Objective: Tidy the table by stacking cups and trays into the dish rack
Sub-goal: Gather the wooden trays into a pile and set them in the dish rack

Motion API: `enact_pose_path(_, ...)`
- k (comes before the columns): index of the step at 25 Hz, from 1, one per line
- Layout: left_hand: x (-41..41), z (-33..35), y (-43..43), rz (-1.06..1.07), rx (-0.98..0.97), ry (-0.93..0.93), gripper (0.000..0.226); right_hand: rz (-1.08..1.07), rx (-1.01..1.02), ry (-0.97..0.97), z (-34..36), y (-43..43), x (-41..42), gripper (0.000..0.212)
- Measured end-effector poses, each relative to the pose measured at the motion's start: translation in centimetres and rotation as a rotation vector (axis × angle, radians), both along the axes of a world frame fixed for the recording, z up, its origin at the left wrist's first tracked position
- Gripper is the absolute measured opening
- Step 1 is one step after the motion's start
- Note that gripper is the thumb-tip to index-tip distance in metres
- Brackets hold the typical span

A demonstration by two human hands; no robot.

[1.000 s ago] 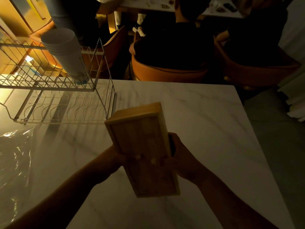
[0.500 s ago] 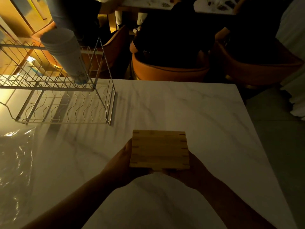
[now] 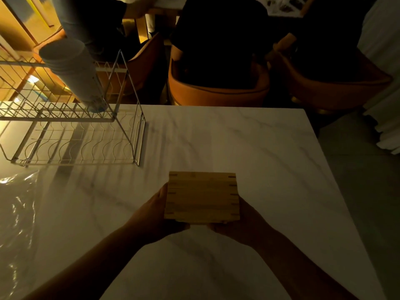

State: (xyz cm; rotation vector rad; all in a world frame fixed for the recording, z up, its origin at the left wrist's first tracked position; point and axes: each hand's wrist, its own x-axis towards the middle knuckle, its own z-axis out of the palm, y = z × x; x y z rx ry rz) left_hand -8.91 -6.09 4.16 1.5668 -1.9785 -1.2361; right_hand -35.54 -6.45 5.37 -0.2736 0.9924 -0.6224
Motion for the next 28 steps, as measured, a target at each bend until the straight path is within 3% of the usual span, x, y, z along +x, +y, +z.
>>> enact_pose_path(1,0.1,-0.1,-0.1,-0.018,-0.004,-0.017,0.090,-0.008,-0.045,0.117,0.2,0.1,0.1,0.034)
enact_pose_path(4,0.3,-0.4,-0.4,-0.049,0.006,-0.016,0.080,-0.173,0.141,-0.067,-0.3,-0.2,0.2,0.048)
enact_pose_path(5,0.3,-0.5,-0.4,-0.056,0.011,-0.011,0.079,-0.156,0.108,-0.038,-0.4,-0.3,0.2,0.051)
enact_pose_path(7,0.1,-0.6,-0.3,-0.056,0.024,-0.008,0.078,0.026,-0.164,0.222,-0.3,0.3,0.3,0.038)
enact_pose_path(8,0.0,-0.6,-0.3,-0.054,0.037,0.003,0.077,0.236,-0.413,0.503,-0.2,0.7,0.0,0.023)
enact_pose_path(9,-0.1,-0.5,-0.1,-0.057,0.048,0.021,0.072,0.443,-0.605,0.736,-0.4,0.9,-0.6,0.039)
enact_pose_path(10,-0.3,-0.5,0.0,-0.062,0.066,0.039,0.065,0.514,-0.637,0.853,-0.8,1.2,-0.7,0.065)
enact_pose_path(12,-0.4,-0.4,0.0,-0.044,0.106,0.090,0.056,0.533,-0.673,0.924,-0.8,1.0,-0.5,0.087)
enact_pose_path(15,-0.7,0.2,-0.1,-0.018,0.159,0.128,0.053,0.564,-0.844,0.983,-1.8,0.5,-0.4,0.092)
enact_pose_path(19,-1.1,1.0,-1.3,0.093,0.276,0.182,0.064,0.556,-0.806,0.967,-1.2,-0.5,-1.0,0.101)
enact_pose_path(23,-2.3,2.1,-3.4,0.044,0.378,0.288,0.077,0.559,-0.776,0.843,1.2,-2.4,-2.9,0.110)
enact_pose_path(26,-3.8,3.5,-4.0,0.098,0.450,0.433,0.074,0.510,-0.672,0.668,2.5,-2.8,-4.6,0.103)
enact_pose_path(28,-5.1,3.7,-3.7,0.155,0.511,0.520,0.079,0.344,-0.532,0.470,2.6,-2.3,-5.2,0.090)
